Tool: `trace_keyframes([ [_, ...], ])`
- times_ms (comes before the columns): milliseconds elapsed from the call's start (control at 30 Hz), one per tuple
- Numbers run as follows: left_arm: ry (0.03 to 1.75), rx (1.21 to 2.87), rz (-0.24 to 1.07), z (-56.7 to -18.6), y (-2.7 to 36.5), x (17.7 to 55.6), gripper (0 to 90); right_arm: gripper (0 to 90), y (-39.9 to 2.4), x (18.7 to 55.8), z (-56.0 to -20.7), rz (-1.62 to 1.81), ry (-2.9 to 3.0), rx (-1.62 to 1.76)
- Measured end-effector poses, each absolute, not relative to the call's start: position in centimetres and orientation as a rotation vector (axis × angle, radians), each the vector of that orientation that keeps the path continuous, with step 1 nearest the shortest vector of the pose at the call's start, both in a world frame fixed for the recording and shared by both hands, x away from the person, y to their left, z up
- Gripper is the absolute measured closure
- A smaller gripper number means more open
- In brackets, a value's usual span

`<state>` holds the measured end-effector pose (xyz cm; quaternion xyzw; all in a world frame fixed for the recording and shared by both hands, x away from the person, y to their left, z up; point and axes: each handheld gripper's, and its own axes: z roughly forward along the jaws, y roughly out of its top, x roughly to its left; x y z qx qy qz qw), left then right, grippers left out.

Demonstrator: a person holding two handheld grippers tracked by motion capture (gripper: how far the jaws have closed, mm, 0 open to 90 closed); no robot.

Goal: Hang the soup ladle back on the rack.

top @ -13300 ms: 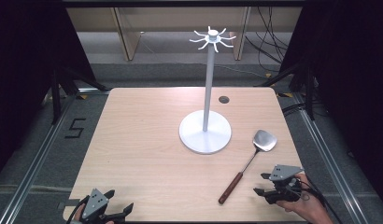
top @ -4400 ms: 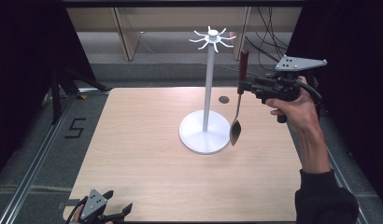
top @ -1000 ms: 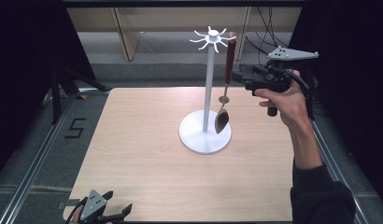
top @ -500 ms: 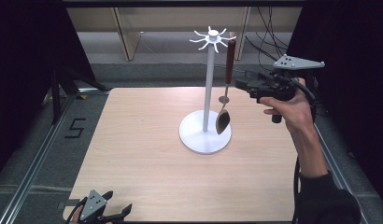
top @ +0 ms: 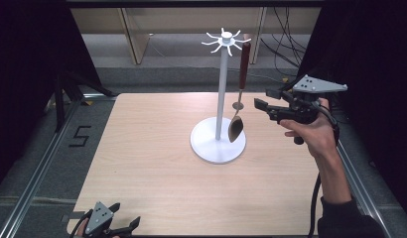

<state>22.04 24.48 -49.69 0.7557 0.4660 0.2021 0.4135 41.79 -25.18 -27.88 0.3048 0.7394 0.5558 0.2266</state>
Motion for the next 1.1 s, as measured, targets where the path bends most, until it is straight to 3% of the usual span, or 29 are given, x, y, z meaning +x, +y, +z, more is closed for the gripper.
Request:
trace_keyframes([
  [1100, 1.159, 1.912, 0.513, -49.6, 24.6, 22.0, 17.5, 42.3, -26.0, 39.9, -34.6, 1.443, 2.164, 0.887],
])
